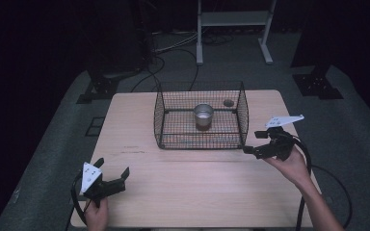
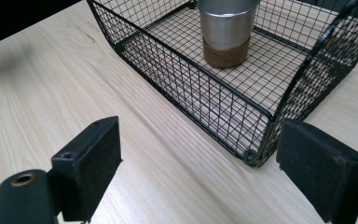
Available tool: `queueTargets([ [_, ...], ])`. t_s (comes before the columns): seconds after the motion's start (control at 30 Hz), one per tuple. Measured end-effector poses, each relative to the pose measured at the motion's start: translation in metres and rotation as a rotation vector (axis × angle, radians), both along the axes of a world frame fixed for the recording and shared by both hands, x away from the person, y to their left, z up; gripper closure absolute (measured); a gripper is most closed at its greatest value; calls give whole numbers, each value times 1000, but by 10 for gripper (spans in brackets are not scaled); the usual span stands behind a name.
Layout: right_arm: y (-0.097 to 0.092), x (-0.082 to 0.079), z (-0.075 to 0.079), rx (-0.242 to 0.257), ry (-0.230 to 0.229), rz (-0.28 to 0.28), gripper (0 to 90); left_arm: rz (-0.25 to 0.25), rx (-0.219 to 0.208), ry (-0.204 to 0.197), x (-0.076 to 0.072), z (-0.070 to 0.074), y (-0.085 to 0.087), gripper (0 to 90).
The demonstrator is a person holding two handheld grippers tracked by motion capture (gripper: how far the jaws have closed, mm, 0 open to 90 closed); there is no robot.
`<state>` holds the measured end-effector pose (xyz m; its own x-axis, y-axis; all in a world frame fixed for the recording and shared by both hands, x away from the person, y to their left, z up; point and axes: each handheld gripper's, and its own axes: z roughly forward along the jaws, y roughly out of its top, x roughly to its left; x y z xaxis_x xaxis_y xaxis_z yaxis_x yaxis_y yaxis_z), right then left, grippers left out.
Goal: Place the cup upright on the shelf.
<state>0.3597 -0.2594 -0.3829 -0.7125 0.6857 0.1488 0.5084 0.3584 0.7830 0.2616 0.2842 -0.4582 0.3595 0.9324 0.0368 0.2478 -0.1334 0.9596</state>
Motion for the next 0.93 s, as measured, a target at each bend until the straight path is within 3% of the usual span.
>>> queueTargets([
  [0.63, -22, -21, -21, 24, 16, -39, 128, -3, 1, 1, -1, 0, -1, 0],
  [0.93, -30, -41, -33, 47, -8, -68, 127, 2, -4, -7, -1, 1, -3, 0],
])
